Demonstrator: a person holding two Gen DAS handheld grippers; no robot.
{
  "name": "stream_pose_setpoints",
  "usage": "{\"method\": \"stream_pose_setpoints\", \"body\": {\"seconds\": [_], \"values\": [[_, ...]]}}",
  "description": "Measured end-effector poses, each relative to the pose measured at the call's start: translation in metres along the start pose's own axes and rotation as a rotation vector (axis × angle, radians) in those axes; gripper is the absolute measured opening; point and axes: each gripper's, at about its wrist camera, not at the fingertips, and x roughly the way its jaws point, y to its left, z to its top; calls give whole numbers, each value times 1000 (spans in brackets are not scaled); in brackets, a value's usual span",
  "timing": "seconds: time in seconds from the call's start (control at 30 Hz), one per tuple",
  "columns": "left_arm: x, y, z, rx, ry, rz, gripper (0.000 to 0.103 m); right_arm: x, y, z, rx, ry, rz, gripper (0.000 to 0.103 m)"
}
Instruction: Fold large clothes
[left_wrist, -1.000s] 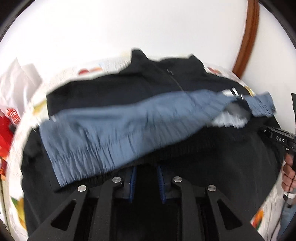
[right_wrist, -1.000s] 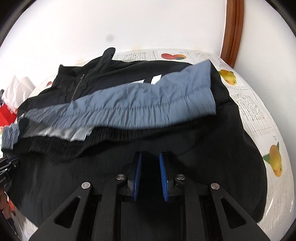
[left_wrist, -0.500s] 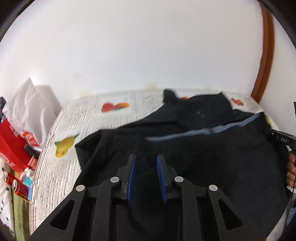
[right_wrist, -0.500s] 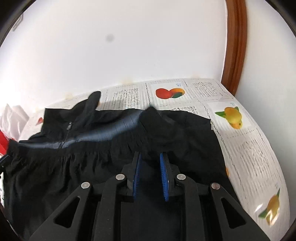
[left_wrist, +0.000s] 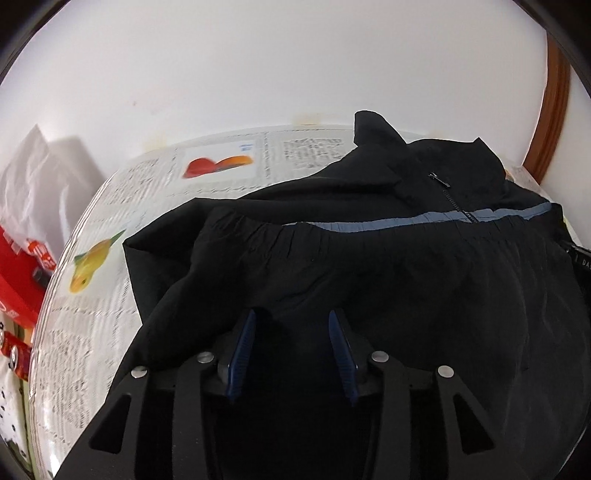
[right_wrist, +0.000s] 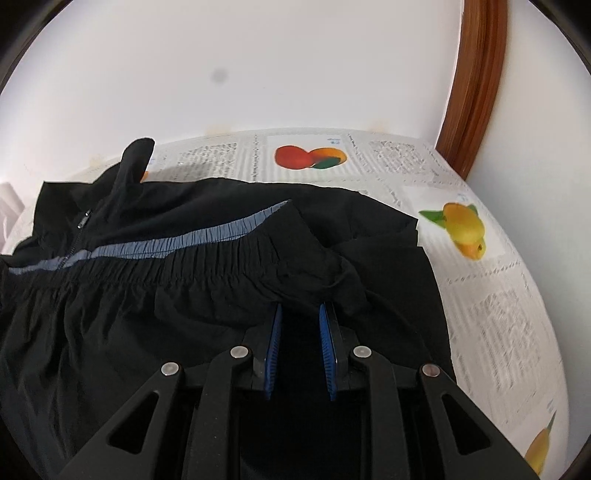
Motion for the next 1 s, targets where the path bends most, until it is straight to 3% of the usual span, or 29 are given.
{"method": "stream_pose_setpoints", "body": {"seconds": [0.37, 0.87, 0.93, 1.0], "values": [[22, -30, 22, 7, -6, -23, 40, 12, -34, 14, -2, -3, -26, 21], [26, -40, 27, 4, -8, -29, 42, 11, -48, 16, 39, -15, 19, 22], [27, -38, 28, 9, -9, -25, 42, 8, -47, 15, 39, -21, 26, 26], [27, -38, 28, 11, -11, -37, 47, 0, -45, 13, 27, -41, 54, 41]]}}
